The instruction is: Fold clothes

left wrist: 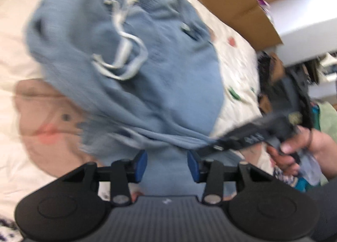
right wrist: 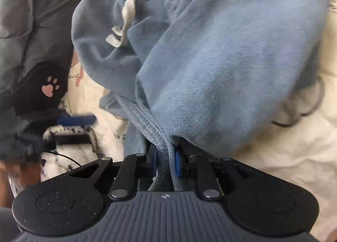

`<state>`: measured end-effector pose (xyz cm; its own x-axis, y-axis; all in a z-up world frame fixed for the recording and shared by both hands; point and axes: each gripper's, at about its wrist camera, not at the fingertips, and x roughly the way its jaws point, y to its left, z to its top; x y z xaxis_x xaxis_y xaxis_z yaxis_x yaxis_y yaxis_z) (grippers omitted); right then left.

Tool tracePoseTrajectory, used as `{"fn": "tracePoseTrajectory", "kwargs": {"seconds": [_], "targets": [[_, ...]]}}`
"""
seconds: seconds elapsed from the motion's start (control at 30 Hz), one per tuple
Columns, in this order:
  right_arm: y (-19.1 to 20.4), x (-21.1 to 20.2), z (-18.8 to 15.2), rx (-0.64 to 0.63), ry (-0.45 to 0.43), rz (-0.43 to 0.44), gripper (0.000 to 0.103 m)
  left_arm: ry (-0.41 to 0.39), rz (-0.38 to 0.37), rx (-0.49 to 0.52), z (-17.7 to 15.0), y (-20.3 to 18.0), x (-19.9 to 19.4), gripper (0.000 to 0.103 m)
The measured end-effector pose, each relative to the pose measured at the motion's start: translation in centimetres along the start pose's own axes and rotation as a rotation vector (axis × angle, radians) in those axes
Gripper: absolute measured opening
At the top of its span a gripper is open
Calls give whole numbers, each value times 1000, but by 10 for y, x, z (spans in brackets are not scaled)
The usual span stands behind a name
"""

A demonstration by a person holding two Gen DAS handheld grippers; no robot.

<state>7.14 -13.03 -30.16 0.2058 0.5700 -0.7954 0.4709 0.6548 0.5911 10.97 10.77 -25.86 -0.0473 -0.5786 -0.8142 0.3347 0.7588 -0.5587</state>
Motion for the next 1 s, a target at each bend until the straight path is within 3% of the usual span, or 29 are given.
{"fn": "tracePoseTrajectory", "kwargs": {"seconds": [0.13,0.5,0.83,1.0], "targets": [[-21,-29,-9,24,-22,-59,14,-57,55,-57,7,26,-18,47],[-71,-103,-22,86,-95,-260,14,-135,165,-117,18,40,-16,53],[-118,-160,-12,126,-199,-472,13,-210,222,-184,25,60,-21,56],[-143,-178,-1,170,-274,-538,6,-252,239,-210,29,67,-28,56]]}}
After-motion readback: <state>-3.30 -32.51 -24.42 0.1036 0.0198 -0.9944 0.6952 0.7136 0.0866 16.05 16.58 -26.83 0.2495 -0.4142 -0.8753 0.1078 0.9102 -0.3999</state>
